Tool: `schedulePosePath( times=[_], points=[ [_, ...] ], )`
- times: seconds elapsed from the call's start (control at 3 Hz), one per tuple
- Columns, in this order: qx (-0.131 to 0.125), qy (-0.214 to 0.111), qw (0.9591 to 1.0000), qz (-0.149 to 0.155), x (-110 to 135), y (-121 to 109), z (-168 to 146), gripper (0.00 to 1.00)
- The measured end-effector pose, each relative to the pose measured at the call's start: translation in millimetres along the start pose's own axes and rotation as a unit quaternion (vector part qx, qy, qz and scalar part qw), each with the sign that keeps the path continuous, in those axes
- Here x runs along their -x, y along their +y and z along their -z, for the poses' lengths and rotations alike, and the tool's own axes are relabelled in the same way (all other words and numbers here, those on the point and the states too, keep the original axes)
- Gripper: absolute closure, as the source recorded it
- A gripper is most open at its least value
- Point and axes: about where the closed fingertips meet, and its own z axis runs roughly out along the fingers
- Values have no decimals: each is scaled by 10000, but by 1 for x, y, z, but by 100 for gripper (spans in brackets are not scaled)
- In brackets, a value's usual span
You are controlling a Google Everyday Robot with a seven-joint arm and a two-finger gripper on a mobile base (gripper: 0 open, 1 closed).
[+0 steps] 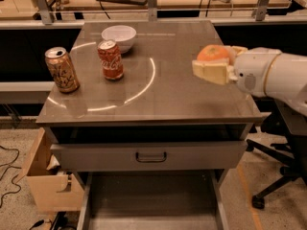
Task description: Place orange into middle drawer
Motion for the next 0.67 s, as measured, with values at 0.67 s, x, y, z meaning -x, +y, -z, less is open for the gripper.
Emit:
schedulePosePath(
  times=[0.67],
  points=[
    [-190, 18, 9975, -679, -113, 36, 39, 100]
  ],
)
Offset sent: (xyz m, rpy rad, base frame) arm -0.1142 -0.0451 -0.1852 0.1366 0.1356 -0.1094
